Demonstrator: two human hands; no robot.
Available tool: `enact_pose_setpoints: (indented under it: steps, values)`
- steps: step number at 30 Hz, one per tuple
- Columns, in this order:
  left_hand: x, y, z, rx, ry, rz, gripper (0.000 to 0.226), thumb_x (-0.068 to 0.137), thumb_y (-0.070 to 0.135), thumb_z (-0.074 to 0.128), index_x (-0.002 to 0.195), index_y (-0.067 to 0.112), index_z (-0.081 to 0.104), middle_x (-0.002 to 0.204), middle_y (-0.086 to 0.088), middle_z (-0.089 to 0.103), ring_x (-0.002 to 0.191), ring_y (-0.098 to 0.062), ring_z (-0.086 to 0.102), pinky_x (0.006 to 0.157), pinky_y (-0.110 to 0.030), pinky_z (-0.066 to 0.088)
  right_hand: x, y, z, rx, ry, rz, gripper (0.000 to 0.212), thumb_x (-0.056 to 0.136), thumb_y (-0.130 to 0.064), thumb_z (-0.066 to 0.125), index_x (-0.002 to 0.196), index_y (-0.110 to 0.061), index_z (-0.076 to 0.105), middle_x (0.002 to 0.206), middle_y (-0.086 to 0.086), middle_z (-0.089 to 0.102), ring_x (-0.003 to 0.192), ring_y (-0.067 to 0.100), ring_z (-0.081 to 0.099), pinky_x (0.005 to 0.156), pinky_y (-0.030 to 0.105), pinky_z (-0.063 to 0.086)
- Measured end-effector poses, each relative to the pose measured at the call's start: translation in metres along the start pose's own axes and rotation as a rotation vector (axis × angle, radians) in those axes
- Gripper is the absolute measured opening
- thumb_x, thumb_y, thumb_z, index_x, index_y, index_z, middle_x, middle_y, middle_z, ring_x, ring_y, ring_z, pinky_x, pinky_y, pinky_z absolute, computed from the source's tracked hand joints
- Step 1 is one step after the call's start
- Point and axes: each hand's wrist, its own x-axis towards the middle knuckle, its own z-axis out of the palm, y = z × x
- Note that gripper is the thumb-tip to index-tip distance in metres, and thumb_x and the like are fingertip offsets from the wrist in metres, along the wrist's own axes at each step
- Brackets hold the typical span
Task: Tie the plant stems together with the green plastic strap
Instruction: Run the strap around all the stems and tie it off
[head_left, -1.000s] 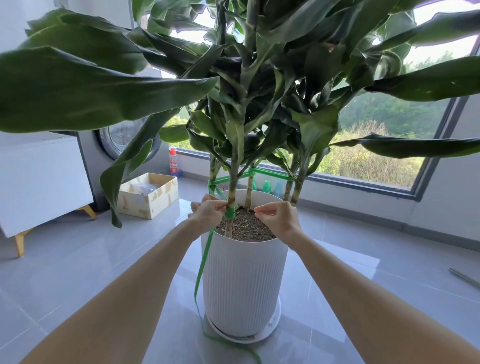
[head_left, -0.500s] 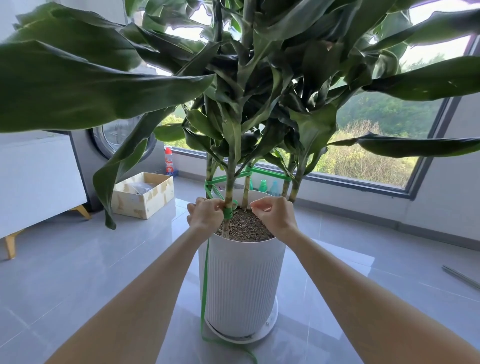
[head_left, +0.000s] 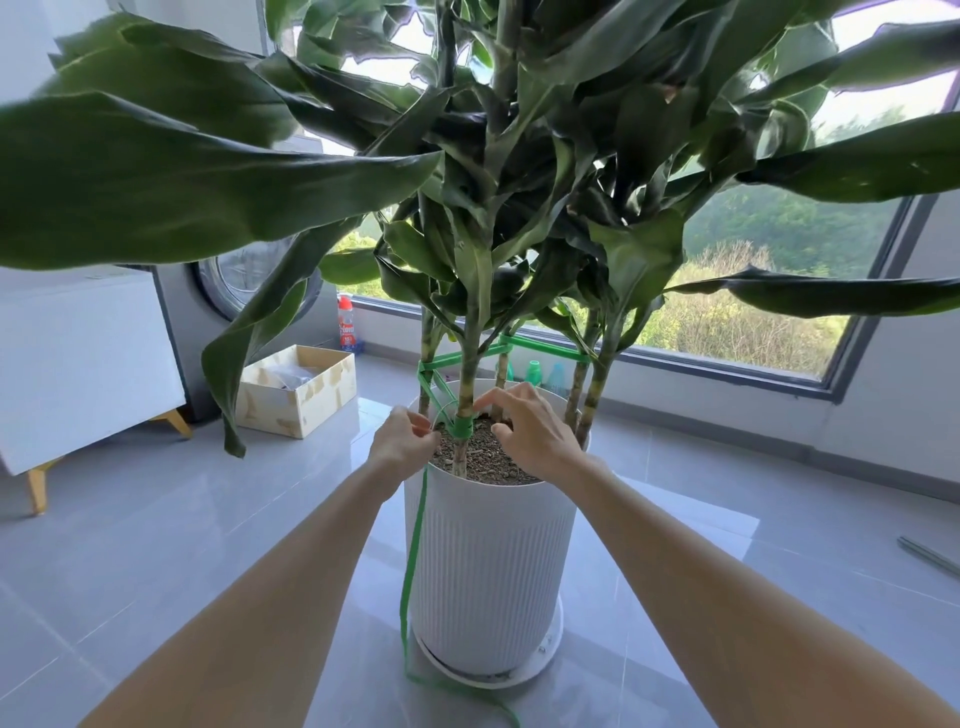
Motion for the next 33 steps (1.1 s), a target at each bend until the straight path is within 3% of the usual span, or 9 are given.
enact_pose_setpoints:
  steps: [6, 10, 14, 17, 20, 23, 26, 29, 33]
  values:
    - [-0.004, 0.001, 0.002, 0.139, -0.118, 0.000, 0.026, 0.088, 0.017, 0.063, 0.109, 0.009, 0.051, 0.101, -0.005, 0.053, 0.096, -0.019, 0.050, 0.081, -0.027, 0.041, -0.003, -0.001, -0.008, -0.276, -0.050, 0.049, 0.022, 0.096, -0.028, 0.047, 0.118, -0.030, 0.049, 0.119, 0.004, 0.047, 0.114, 0.023, 0.046, 0.077, 0.037, 0.049]
    - [0.003, -0.004, -0.003, 0.106, 0.082, 0.046, 0.025, 0.091, 0.018, 0.058, 0.113, 0.007, 0.053, 0.109, -0.010, 0.064, 0.100, -0.025, 0.060, 0.089, -0.038, 0.049, -0.012, 0.005, -0.016, -0.304, 0.034, 0.092, 0.020, 0.099, -0.029, 0.044, 0.110, -0.016, 0.056, 0.096, 0.008, 0.062, 0.091, 0.028, 0.060, 0.074, 0.037, 0.051]
    - [0.004, 0.000, -0.013, 0.127, 0.275, 0.121, 0.019, 0.089, 0.023, 0.062, 0.105, 0.015, 0.060, 0.103, -0.006, 0.068, 0.093, -0.025, 0.063, 0.083, -0.035, 0.049, -0.018, 0.011, -0.025, -0.297, 0.132, 0.182, 0.028, 0.098, -0.035, 0.048, 0.088, -0.011, 0.056, 0.074, 0.004, 0.056, 0.071, 0.025, 0.053, 0.062, 0.031, 0.040]
    - [0.002, 0.002, -0.019, 0.108, 0.278, 0.176, 0.018, 0.086, 0.024, 0.067, 0.102, 0.016, 0.065, 0.095, -0.001, 0.066, 0.089, -0.019, 0.062, 0.074, -0.027, 0.043, -0.020, 0.022, -0.030, -0.309, 0.159, 0.277, 0.037, 0.099, -0.026, 0.048, 0.066, -0.010, 0.044, 0.075, 0.007, 0.054, 0.071, 0.027, 0.050, 0.062, 0.032, 0.039]
    - [0.000, 0.004, -0.021, 0.007, 0.261, 0.255, 0.010, 0.081, 0.026, 0.073, 0.091, 0.026, 0.070, 0.087, 0.000, 0.071, 0.072, -0.019, 0.066, 0.071, -0.029, 0.050, -0.021, 0.039, -0.034, -0.315, 0.189, 0.319, 0.020, 0.093, -0.006, 0.049, 0.077, -0.001, 0.061, 0.078, 0.007, 0.064, 0.075, 0.028, 0.061, 0.065, 0.035, 0.051]
    - [-0.004, 0.010, -0.020, -0.107, 0.258, 0.266, 0.008, 0.079, 0.025, 0.075, 0.086, 0.028, 0.074, 0.083, -0.001, 0.074, 0.048, -0.016, 0.063, 0.067, -0.035, 0.058, -0.025, 0.049, -0.035, -0.230, 0.201, 0.306, 0.022, 0.088, -0.002, 0.050, 0.090, -0.008, 0.071, 0.084, 0.009, 0.069, 0.082, 0.031, 0.065, 0.069, 0.038, 0.055]
    - [-0.006, 0.017, -0.014, -0.055, 0.254, 0.257, 0.017, 0.079, 0.027, 0.074, 0.094, 0.018, 0.077, 0.078, -0.005, 0.074, 0.046, -0.014, 0.059, 0.066, -0.035, 0.058, -0.029, 0.055, -0.032, -0.057, 0.251, 0.210, 0.037, 0.090, -0.004, 0.048, 0.116, -0.024, 0.065, 0.097, 0.001, 0.071, 0.089, 0.023, 0.063, 0.065, 0.032, 0.050]
    - [-0.008, 0.023, -0.006, -0.022, 0.249, 0.247, 0.022, 0.080, 0.031, 0.073, 0.096, 0.017, 0.077, 0.073, -0.006, 0.072, 0.056, -0.019, 0.059, 0.069, -0.035, 0.053, -0.033, 0.057, -0.033, 0.180, 0.343, 0.247, 0.037, 0.087, -0.001, 0.048, 0.107, -0.024, 0.068, 0.097, -0.007, 0.068, 0.086, 0.012, 0.058, 0.063, 0.024, 0.040]
    - [-0.008, 0.031, 0.001, -0.023, 0.267, 0.224, 0.026, 0.079, 0.033, 0.073, 0.099, 0.016, 0.074, 0.068, -0.006, 0.070, 0.061, -0.016, 0.056, 0.063, -0.029, 0.044, -0.026, 0.061, -0.033, 0.431, 0.565, 0.472, 0.011, 0.089, -0.005, 0.050, 0.092, -0.011, 0.060, 0.095, 0.009, 0.067, 0.080, 0.021, 0.058, 0.067, 0.031, 0.048]
